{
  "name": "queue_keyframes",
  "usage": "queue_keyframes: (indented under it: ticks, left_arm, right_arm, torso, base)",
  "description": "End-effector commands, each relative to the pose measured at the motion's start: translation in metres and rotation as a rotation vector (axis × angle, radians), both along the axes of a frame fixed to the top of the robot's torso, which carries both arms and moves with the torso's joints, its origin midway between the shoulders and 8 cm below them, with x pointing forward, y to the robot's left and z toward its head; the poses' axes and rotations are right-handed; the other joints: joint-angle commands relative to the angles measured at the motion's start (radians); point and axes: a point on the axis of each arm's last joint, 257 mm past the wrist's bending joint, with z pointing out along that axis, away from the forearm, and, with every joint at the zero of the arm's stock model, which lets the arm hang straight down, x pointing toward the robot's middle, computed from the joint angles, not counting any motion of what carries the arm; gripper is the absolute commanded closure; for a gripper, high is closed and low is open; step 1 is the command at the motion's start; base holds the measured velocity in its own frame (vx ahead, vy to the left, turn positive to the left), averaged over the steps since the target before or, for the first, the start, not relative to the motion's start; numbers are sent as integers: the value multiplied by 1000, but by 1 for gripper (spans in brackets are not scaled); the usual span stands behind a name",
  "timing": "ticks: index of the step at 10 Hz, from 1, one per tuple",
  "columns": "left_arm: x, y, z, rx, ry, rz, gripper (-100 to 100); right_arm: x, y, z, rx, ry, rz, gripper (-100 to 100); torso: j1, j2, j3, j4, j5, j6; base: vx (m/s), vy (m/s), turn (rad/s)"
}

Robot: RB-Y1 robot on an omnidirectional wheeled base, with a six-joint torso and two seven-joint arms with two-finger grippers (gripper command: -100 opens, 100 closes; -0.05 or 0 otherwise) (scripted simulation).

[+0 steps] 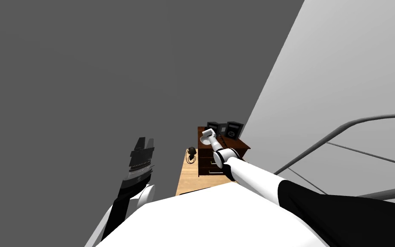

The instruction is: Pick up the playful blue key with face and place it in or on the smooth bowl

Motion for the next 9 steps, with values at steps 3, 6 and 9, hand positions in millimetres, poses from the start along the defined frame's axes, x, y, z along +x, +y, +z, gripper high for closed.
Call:
queue_keyframes:
  ticks: [3, 6, 9]
  left_arm:
    - [0, 0, 0, 0, 0, 0, 0]
    - [0, 0, 0, 0, 0, 0, 0]
    - [0, 0, 0, 0, 0, 0, 0]
  right_arm:
    - [2, -50, 29, -50, -26, -71, 100]
    - [3, -79, 49, -78, -43, -114, 100]
    - [2, -111, 78, -115, -59, -166, 100]
  torso:
    - [-6, 4, 3, 2, 0, 5]
    - [-15, 9, 7, 5, -1, 13]
    - [-21, 13, 10, 7, -1, 18]
  base:
    - [-136, -24, -10]
    - [-124, -60, -19]
    - [-119, -93, -30]
